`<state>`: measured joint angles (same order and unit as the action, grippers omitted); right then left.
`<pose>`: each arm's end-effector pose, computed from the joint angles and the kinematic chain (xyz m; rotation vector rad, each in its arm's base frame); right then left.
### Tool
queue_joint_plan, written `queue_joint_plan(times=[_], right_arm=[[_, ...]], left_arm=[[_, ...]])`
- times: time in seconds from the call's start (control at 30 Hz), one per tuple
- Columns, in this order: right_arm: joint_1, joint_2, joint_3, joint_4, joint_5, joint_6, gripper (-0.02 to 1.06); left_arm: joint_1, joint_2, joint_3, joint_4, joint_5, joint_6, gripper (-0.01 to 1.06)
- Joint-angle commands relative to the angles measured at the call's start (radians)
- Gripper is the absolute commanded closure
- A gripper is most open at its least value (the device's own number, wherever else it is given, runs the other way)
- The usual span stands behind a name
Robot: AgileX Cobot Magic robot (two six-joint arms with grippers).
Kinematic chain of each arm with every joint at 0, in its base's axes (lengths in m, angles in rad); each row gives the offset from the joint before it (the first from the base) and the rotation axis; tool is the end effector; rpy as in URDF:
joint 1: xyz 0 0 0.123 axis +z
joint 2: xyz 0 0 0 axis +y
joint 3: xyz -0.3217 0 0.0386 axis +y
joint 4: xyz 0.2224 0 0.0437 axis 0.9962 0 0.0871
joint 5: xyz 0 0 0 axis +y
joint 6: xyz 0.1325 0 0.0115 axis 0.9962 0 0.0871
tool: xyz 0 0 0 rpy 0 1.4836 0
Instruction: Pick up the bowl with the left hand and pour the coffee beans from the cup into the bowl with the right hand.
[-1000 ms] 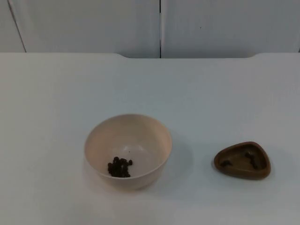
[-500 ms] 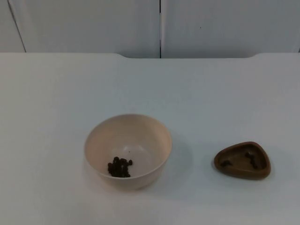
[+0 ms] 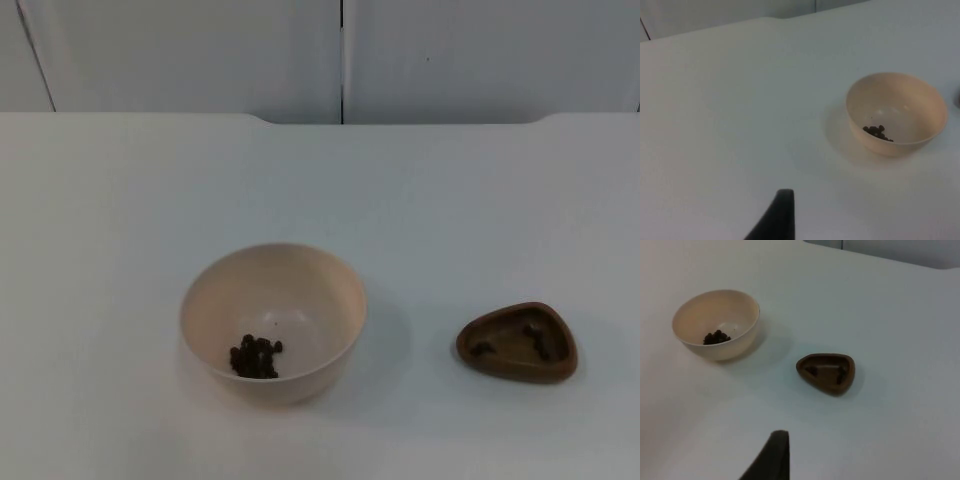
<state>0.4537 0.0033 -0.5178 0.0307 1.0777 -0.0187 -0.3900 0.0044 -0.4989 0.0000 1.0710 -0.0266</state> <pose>-0.0297 -0.0105 0.2492 -0.4841 2.0028 0.3071 -0.0270 0.0111 0.2444 0.3741 2.0360 -0.2570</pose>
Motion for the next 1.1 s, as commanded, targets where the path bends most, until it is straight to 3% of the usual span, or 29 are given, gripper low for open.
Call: queue_joint_plan(times=[0.0,1.07], right_arm=[[-0.001,-0.003,0.003,-0.002,0.002,0.004,-0.01],[-0.001,-0.003,0.003,0.0,0.0,0.004,-0.01]], left_arm=[[-0.005,-0.004,0.005,0.008,0.003,0.003,0.0],[-0.005,-0.004,0.005,0.008,0.003,0.003,0.0]])
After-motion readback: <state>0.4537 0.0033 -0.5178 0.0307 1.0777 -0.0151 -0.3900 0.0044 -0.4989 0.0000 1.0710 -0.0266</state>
